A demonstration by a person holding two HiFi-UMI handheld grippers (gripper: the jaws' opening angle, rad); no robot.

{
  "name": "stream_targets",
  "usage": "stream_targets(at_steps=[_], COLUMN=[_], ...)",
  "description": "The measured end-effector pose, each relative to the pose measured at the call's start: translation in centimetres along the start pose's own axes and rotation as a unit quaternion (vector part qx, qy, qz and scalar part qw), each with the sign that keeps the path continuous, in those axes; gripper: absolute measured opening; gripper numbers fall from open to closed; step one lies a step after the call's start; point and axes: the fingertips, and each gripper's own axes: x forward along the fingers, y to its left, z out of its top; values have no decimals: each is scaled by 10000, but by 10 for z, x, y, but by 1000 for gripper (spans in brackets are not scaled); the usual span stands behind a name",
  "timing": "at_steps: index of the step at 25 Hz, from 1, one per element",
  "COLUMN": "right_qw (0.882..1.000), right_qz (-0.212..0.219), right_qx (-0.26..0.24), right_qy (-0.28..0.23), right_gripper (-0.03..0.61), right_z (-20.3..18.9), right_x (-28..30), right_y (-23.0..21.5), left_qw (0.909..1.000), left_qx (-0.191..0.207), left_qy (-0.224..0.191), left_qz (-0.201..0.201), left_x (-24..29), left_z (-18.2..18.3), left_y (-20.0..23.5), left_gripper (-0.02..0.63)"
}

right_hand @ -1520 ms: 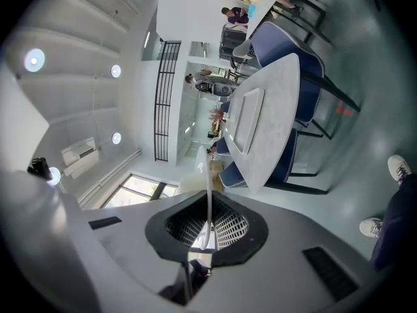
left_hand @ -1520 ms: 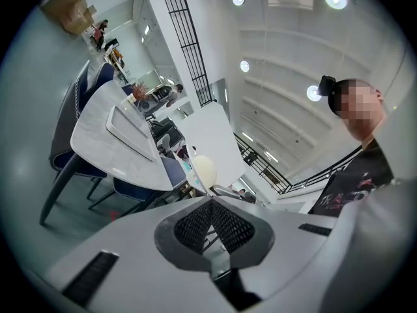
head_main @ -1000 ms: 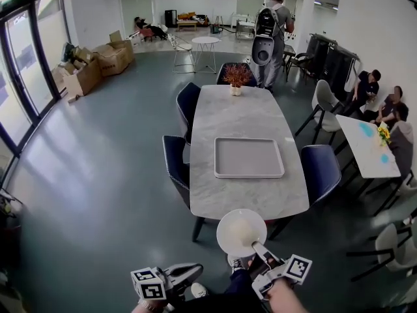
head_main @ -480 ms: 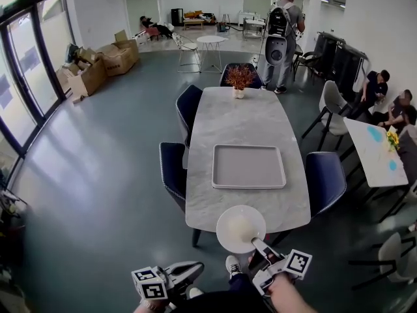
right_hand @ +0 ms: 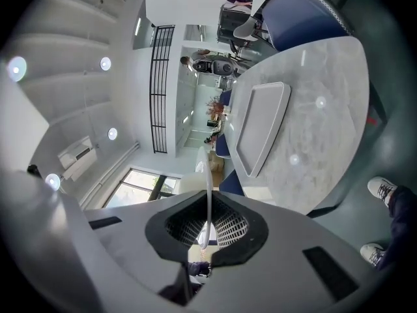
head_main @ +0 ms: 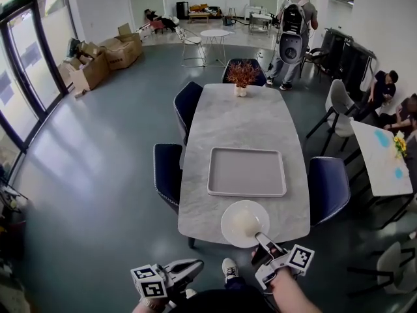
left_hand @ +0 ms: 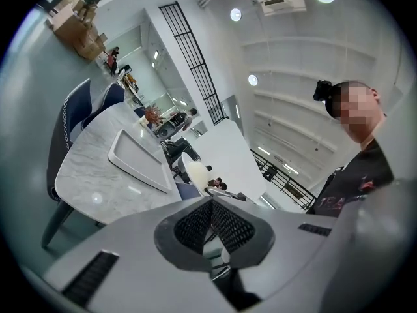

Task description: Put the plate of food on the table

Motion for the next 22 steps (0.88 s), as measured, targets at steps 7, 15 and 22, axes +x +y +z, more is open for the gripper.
stream_targets(at_steps=[7,15,22], right_qw=[9998,9990,9973], right_qz=[-155,-391,-698], right_qx=[-103,-170,-224], right_qy=[63,141,95], right_gripper=[18,18,18], right_z=[50,113,165], right_x=[24,57,96], right_y=[-12,-38,-73], left_qw=[9999,9986,9961], left_qx=[-21,-58,-119], left_qy=[-113,-363,-568], left_qz=[102,370,667], left_x=[34,62,72], left_z=[13,27,30], left_y=[13,27,37], left_gripper=[5,5,5])
